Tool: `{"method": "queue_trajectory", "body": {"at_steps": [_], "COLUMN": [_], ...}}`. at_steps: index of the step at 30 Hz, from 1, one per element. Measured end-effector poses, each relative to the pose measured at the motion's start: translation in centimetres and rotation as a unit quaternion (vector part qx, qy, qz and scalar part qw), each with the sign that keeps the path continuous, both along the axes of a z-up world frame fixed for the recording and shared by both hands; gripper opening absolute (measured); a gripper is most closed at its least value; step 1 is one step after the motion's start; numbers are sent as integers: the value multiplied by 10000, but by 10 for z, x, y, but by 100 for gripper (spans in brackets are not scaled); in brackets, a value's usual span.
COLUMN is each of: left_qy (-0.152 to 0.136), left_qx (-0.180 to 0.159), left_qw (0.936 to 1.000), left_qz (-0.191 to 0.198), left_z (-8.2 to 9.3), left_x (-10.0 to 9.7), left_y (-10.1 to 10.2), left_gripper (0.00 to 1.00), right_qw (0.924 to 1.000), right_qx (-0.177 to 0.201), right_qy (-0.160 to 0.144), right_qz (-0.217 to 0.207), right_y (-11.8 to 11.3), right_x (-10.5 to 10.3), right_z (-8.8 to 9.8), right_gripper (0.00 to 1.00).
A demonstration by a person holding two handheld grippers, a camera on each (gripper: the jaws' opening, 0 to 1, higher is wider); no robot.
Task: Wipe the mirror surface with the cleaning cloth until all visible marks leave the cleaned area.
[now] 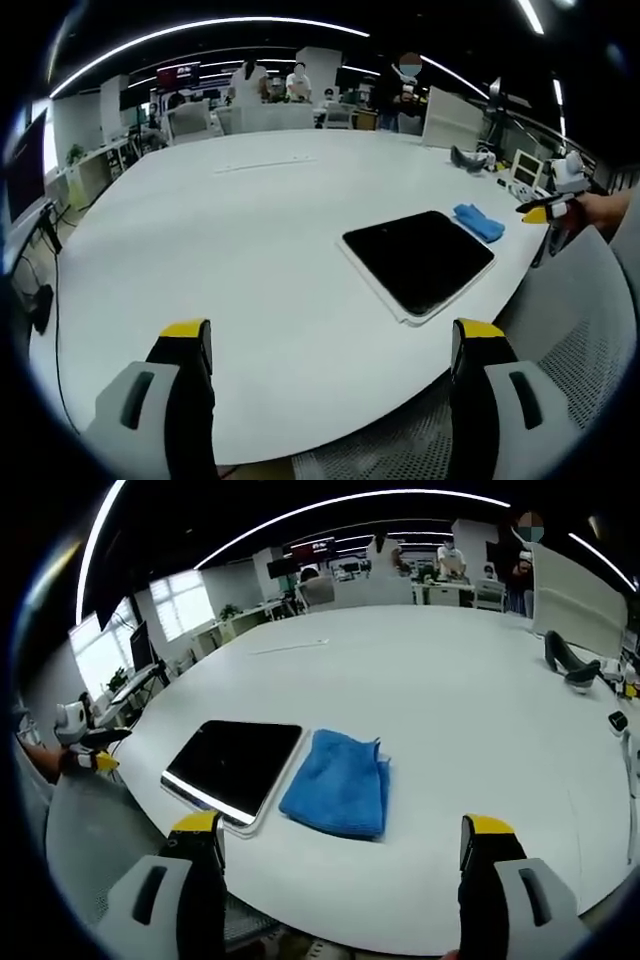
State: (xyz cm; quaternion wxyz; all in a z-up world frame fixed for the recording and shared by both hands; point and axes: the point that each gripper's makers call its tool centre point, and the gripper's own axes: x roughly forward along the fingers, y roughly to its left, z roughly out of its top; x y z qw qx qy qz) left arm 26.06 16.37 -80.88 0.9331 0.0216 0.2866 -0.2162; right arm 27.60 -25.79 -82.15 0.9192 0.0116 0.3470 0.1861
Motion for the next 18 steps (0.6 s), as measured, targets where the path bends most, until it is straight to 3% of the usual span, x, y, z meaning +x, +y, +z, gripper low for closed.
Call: {"method": "queue_trajectory", "body": {"at_steps": [18], "left_qy": [-83], "left_qx": [-118], "left_qw": [9999], "left_qz": [56], "left_z": [3], "left_x": [2], "left_y": [-1], "left_gripper": [99], "right_qw": [9996], "right_qx": [165], "right_qy": [53], "right_qz": [-231], "right_y": [-6], "right_x": [-6], "right_z": [-2], "right_gripper": [97]}}
